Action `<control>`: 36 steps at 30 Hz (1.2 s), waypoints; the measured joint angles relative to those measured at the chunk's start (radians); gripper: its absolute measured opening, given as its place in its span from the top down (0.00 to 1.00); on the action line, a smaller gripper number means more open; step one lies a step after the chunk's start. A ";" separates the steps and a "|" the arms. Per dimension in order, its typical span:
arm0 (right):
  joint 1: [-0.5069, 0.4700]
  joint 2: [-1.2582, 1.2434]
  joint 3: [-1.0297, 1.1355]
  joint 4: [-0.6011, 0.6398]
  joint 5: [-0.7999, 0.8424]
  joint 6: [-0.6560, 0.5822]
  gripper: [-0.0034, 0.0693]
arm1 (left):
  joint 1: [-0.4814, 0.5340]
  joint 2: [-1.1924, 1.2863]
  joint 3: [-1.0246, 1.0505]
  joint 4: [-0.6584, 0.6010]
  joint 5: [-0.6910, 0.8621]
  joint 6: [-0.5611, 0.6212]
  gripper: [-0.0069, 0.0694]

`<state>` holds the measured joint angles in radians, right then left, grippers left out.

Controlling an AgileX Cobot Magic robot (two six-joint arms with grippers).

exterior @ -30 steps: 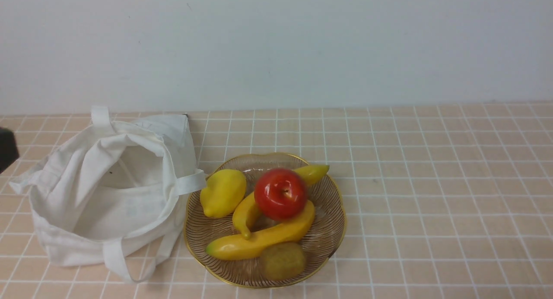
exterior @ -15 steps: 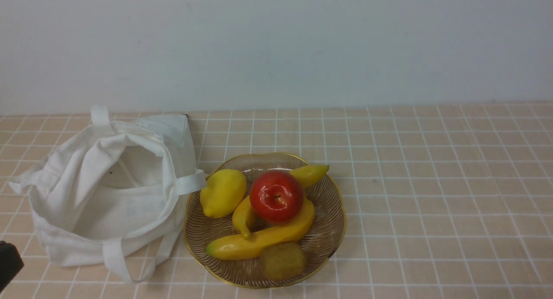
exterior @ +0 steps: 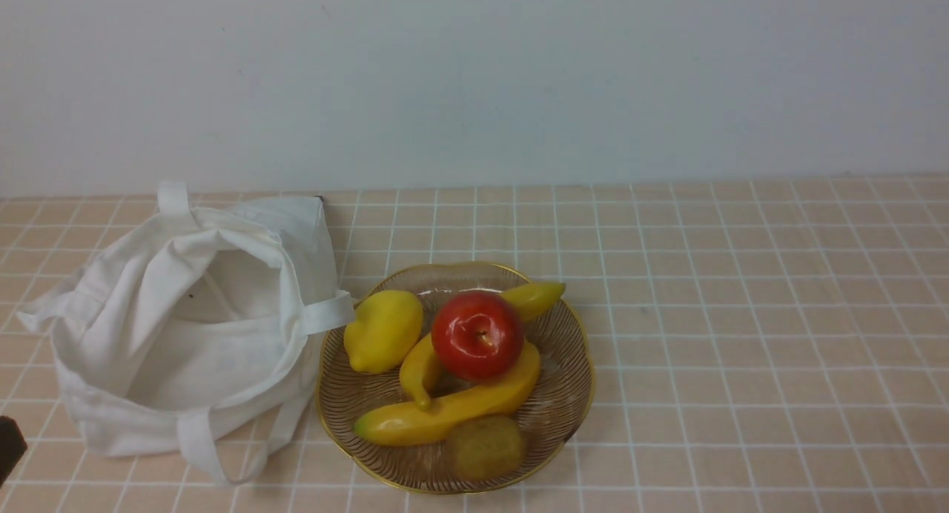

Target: Take the fruit out of the bag on the brown coffee tablecloth and place them on the plate.

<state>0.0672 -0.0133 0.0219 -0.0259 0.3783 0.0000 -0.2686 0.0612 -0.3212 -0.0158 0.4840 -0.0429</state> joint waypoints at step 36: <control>0.000 0.000 0.000 0.000 0.000 0.000 0.97 | 0.235 -0.072 0.346 -0.053 -0.096 0.035 0.92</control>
<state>0.0672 -0.0133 0.0219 -0.0259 0.3783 0.0000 -0.0334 -0.0105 0.0251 -0.0689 0.3875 -0.0075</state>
